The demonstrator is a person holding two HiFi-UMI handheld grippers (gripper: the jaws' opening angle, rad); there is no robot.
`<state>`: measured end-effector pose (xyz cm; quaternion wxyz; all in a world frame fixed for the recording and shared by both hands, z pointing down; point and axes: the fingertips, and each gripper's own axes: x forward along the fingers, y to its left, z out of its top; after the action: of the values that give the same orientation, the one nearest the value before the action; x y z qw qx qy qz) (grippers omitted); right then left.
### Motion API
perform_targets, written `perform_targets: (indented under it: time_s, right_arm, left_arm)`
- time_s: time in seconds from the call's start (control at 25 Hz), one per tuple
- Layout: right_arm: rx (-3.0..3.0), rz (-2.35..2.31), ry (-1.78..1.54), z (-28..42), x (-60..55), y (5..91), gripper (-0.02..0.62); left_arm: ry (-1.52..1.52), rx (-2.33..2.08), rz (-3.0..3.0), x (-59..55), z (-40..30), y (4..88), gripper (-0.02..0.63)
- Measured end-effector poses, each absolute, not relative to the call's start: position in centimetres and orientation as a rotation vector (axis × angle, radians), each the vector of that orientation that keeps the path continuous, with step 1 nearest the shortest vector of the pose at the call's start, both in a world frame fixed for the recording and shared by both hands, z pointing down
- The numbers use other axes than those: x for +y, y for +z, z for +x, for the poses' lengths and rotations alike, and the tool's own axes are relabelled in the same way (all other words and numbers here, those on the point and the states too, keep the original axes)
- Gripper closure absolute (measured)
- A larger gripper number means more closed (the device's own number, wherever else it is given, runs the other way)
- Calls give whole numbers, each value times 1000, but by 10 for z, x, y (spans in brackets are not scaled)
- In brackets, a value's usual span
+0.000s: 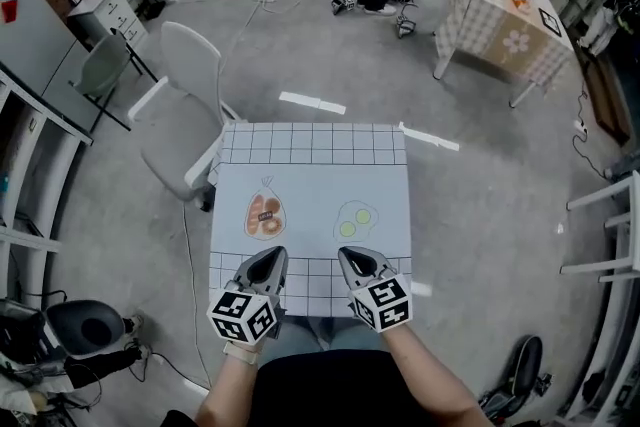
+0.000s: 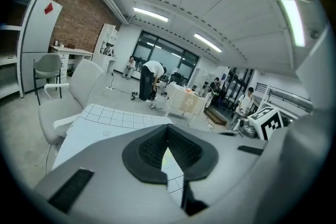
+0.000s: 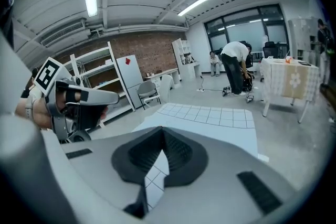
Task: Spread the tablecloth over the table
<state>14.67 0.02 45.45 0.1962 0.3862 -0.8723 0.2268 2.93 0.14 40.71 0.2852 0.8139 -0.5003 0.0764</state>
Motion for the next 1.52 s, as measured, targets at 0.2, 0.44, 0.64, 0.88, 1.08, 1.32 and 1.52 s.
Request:
perform_targets:
  time_s: [0.2, 0.44, 0.64, 0.88, 1.08, 1.32, 1.52]
  right_arm:
    - [-2510, 1092, 572, 154, 12, 417, 584]
    - [-2597, 1131, 449, 157, 15, 344, 584]
    - [-2643, 1142, 370, 154, 17, 285, 584]
    - [-2675, 1184, 226, 153, 22, 227, 584]
    - [-2720, 1232, 152, 147, 24, 192, 584]
    - [-2735, 1285, 84, 139, 18, 166, 584]
    - [-2713, 1299, 30, 130, 14, 167, 584]
  left_arm:
    - [241, -1366, 2326, 16, 55, 354, 594]
    - [141, -1301, 2412, 21, 59, 292, 594]
    - [85, -1260, 2457, 22, 49, 251, 594]
    - [69, -1264, 2551, 23, 45, 215, 594]
    - [37, -1210, 2618, 25, 42, 188, 594]
    - [11, -1201, 2641, 22, 32, 170, 594]
    - [4, -1207, 2646, 13, 24, 169, 594]
